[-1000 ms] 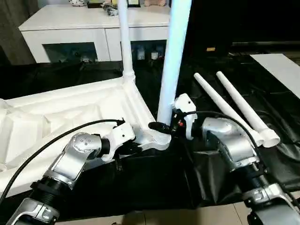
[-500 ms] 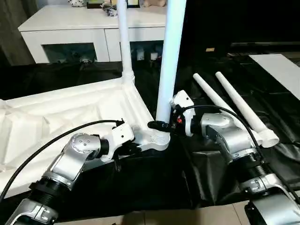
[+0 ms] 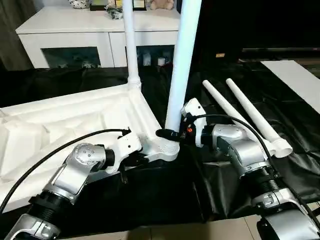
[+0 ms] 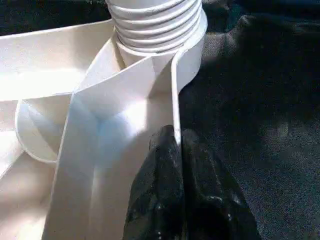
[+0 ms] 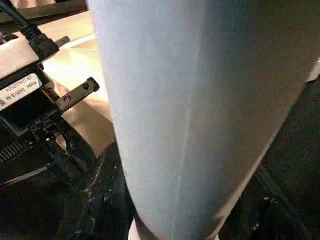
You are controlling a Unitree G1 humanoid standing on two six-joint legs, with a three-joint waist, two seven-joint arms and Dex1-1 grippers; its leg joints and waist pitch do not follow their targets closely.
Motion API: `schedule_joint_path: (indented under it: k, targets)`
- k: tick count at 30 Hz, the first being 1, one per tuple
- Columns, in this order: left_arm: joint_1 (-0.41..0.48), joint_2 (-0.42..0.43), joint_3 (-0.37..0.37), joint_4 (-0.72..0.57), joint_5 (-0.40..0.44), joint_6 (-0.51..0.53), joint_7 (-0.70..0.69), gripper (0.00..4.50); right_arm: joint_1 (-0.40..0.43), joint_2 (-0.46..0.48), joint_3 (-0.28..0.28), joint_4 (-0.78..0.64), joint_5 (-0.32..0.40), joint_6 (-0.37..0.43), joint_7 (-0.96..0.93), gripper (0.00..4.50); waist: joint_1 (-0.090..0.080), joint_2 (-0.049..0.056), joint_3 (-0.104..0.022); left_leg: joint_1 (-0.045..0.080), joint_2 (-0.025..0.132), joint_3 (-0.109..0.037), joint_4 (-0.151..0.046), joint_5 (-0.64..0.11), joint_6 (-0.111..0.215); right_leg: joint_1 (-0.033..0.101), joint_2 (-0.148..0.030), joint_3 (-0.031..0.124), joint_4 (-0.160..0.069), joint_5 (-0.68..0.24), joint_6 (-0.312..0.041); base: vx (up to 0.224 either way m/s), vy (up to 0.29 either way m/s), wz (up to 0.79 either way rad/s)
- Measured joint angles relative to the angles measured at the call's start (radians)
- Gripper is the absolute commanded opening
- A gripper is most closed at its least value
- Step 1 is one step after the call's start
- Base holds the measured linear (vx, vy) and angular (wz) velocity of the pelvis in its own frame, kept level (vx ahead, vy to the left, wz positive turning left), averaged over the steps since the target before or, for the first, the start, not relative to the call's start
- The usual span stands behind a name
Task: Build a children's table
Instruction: Insert table leg to table base, then rotate leg to tighten
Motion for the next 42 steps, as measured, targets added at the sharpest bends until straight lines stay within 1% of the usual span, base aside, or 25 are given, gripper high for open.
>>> schedule_joint_path:
  k: [8,12,18,23,28,30,31,33,34,35,36,37,38,39,40,41,42]
  targets:
    - [0.0,0.004,0.0,0.0,-0.001,0.001,-0.001,0.0,0.017,0.008,-0.003,-0.001,-0.001,-0.008,-0.01,1.84,0.0,-0.002,-0.001,0.0,0.0,0.0,-0.001,0.0,0.0,0.0,0.0,0.0,0.0,0.0,0.0,0.0,0.0,0.0]
    - [0.0,0.005,0.0,0.0,-0.001,0.007,0.0,0.0,0.027,0.023,-0.021,0.001,0.007,-0.007,-0.033,1.84,-0.001,-0.003,-0.002,0.001,0.0,0.0,-0.001,0.0,0.0,0.0,0.0,0.0,-0.001,0.0,0.0,0.0,0.0,0.0]
    - [0.0,0.005,0.0,0.001,0.0,0.009,0.006,0.0,0.016,0.025,-0.026,0.025,0.016,-0.007,-0.039,1.84,-0.003,-0.003,-0.002,0.001,-0.001,-0.001,-0.001,0.0,0.0,0.0,0.0,0.0,-0.002,0.0,0.0,0.0,0.0,0.0]
    - [-0.001,0.007,0.0,0.004,0.0,0.009,0.006,0.0,0.0,0.024,-0.018,0.042,0.013,-0.007,-0.035,1.84,-0.005,-0.004,-0.003,0.001,-0.001,-0.001,-0.001,0.0,0.0,0.0,0.0,0.0,-0.005,0.0,0.0,0.0,0.0,0.0]
    - [-0.005,0.008,0.0,0.011,0.0,0.013,0.007,0.0,-0.011,0.025,-0.007,0.058,0.008,-0.008,-0.03,1.84,-0.007,-0.006,-0.004,0.001,-0.003,-0.002,-0.008,0.0,0.0,0.002,0.0,-0.001,-0.016,0.0,0.0,0.0,0.0,0.0]
    - [-0.009,-0.001,0.0,0.015,-0.001,0.039,0.022,0.0,-0.011,0.037,-0.012,0.068,0.004,-0.008,-0.054,1.84,-0.008,-0.005,-0.004,0.001,-0.003,-0.002,-0.009,0.0,0.0,0.002,0.0,0.0,-0.016,0.0,0.0,0.0,0.0,0.0]
    - [-0.021,-0.021,0.002,0.028,0.005,0.073,0.054,0.0,-0.017,0.057,-0.024,0.086,-0.007,-0.008,-0.11,1.84,-0.01,-0.005,-0.004,0.002,-0.003,-0.002,-0.009,0.0,0.0,0.003,0.0,0.0,-0.016,0.0,0.0,0.0,0.0,0.0]
    - [-0.046,-0.072,0.009,0.055,0.024,0.134,0.122,0.0,-0.04,0.093,-0.046,0.138,-0.018,-0.009,-0.228,1.84,-0.018,-0.006,-0.004,0.011,-0.004,-0.003,-0.009,0.0,0.0,0.003,0.0,-0.002,-0.019,0.0,0.001,0.0,0.0,0.0]
    - [-0.056,-0.095,0.013,0.069,0.027,0.156,0.148,0.0,-0.05,0.105,-0.055,0.159,-0.021,-0.009,-0.276,1.84,-0.024,-0.005,-0.004,0.013,-0.004,-0.005,-0.01,0.0,0.0,0.007,0.0,-0.005,-0.026,0.0,0.001,0.0,0.0,0.0]
    - [-0.068,-0.125,0.017,0.084,0.03,0.182,0.181,0.0,-0.06,0.121,-0.068,0.182,-0.023,-0.014,-0.333,1.84,-0.028,-0.001,-0.002,0.016,-0.004,-0.009,-0.012,0.0,0.0,0.012,0.0,-0.01,-0.034,-0.001,0.001,0.0,0.0,0.0]
    - [-0.097,-0.171,0.02,0.116,0.036,0.215,0.229,0.0,-0.078,0.14,-0.087,0.219,-0.026,-0.022,-0.421,1.84,-0.035,0.01,0.002,0.017,-0.004,-0.021,-0.012,-0.001,0.001,0.024,0.0,-0.028,-0.054,-0.001,0.001,0.0,0.0,0.0]
    - [-0.109,-0.194,0.02,0.128,0.04,0.231,0.255,0.0,-0.09,0.151,-0.091,0.237,-0.034,-0.023,-0.468,1.84,-0.041,0.016,0.004,0.018,-0.003,-0.027,-0.016,-0.001,0.001,0.032,-0.001,-0.04,-0.07,-0.001,0.001,-0.05,0.062,-0.08]
    - [-0.123,-0.216,0.02,0.146,0.04,0.248,0.278,0.0,-0.095,0.162,-0.099,0.253,-0.04,-0.032,-0.512,1.84,-0.045,0.022,0.007,0.017,-0.002,-0.034,-0.023,-0.001,0.001,0.045,-0.002,-0.053,-0.084,-0.002,0.0,-0.091,0.053,-0.03]
    - [-0.144,-0.24,0.019,0.171,0.042,0.26,0.304,0.0,-0.105,0.173,-0.111,0.273,-0.044,-0.041,-0.563,1.84,-0.044,0.025,0.011,0.016,0.0,-0.036,-0.027,-0.001,0.001,0.054,-0.002,-0.055,-0.064,-0.031,-0.006,-0.091,0.053,-0.03]
    - [-0.165,-0.266,0.016,0.202,0.051,0.272,0.33,0.0,-0.115,0.184,-0.127,0.299,-0.044,-0.045,-0.61,1.84,-0.033,0.021,0.012,0.018,0.001,-0.023,-0.029,-0.001,0.001,0.051,-0.001,-0.048,-0.021,-0.057,-0.029,-0.099,0.0,0.15]
    - [-0.191,-0.298,0.01,0.233,0.065,0.286,0.361,0.0,-0.131,0.196,-0.148,0.331,-0.046,-0.053,-0.666,1.83,-0.023,0.007,0.012,0.021,0.002,0.004,-0.029,-0.001,0.001,0.055,-0.004,-0.026,0.036,-0.083,-0.046,0.017,-0.091,0.33]
    - [-0.214,-0.33,0.008,0.252,0.082,0.298,0.397,0.0,-0.154,0.208,-0.164,0.359,-0.049,-0.062,-0.728,1.83,-0.004,-0.029,0.009,0.033,-0.001,0.035,-0.015,-0.002,0.001,0.037,-0.005,0.021,0.052,-0.099,0.002,0.017,-0.091,0.33]
